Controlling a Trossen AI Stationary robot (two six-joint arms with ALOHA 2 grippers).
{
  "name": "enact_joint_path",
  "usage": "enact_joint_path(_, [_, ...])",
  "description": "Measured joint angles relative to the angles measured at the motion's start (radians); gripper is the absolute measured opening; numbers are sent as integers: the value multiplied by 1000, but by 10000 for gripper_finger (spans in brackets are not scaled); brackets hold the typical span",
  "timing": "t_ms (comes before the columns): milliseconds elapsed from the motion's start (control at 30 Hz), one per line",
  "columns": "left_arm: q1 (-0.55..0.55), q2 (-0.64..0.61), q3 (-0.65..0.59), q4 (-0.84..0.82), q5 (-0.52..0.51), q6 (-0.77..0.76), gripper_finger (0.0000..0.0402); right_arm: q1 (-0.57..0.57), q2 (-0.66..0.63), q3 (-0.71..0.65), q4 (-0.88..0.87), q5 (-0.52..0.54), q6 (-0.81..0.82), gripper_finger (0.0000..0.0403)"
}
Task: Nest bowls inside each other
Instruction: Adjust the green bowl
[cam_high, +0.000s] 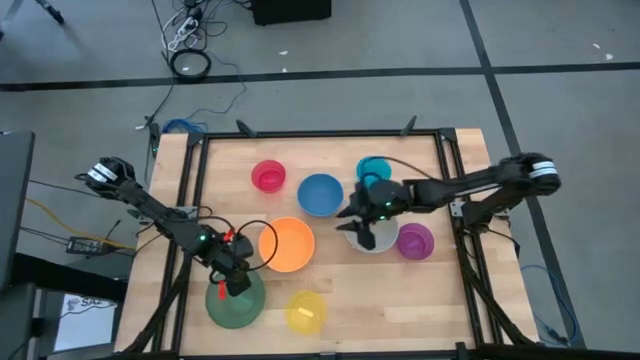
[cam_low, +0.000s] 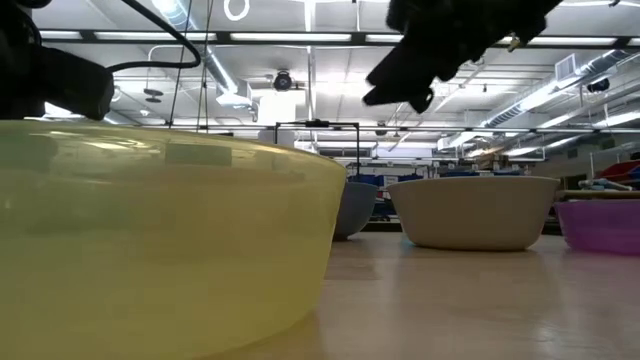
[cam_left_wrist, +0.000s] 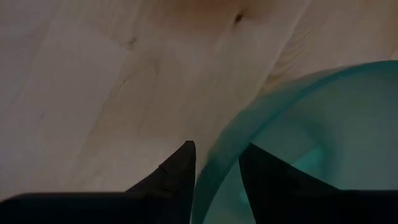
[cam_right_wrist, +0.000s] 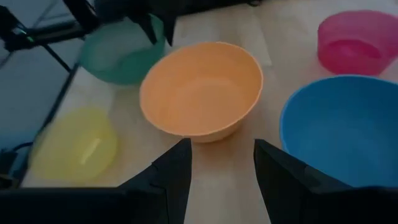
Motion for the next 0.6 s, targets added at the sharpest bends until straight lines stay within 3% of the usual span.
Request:
enact_joint_path(233, [3,0,0,7,-57,0,131,10,176,184,-72,7,-90,162])
enact_joint_path(333, [3,0,0,6,-87,-3,131,20,217,269,-133,61,-134,162])
enact_joint_path(500, [3,0,0,6,-130,-3,131,35,214,344,-195,215,-218,162])
enact_joint_path(600, [3,0,0,6,-131,-7,131,36,173,347,-202,247,-249,162])
